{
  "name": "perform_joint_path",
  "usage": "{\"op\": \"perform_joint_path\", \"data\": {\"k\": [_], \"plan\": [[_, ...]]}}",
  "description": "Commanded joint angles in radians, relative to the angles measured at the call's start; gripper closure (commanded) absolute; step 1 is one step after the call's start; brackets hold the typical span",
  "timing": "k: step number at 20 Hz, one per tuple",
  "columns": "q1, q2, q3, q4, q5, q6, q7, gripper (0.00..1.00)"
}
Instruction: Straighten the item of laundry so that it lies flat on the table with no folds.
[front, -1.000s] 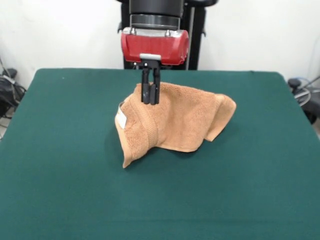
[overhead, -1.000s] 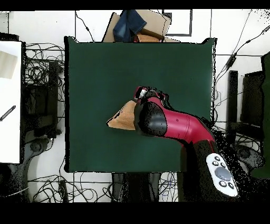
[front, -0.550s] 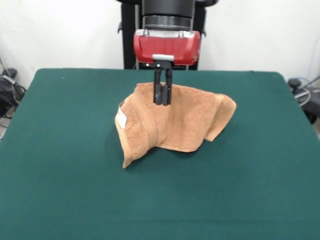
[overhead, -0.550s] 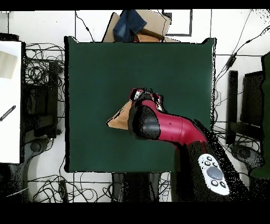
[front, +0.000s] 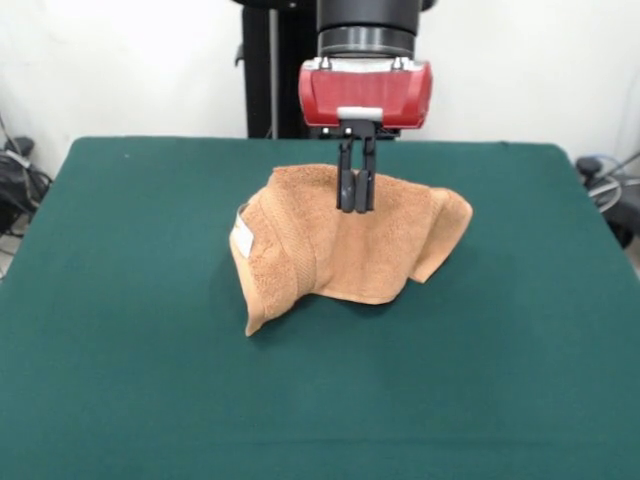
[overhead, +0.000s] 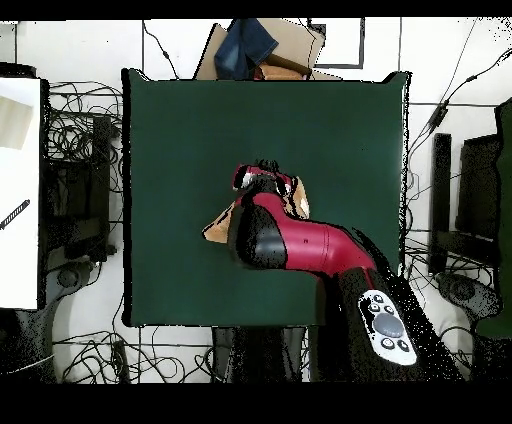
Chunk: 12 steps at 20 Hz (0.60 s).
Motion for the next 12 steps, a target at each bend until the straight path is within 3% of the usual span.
{"op": "perform_joint_path", "data": {"k": [1, 5, 9, 12], "plan": [[0.017, 0.045, -0.010, 0.118, -0.043, -0.038, 0.168, 1.00], [0.073, 0.022, -0.034, 0.070, 0.042, 0.075, 0.165, 1.00], [0.180, 0.035, -0.100, -0.054, 0.147, 0.229, 0.173, 1.00], [0.248, 0.061, -0.136, -0.125, 0.208, 0.275, 0.197, 1.00]]}}
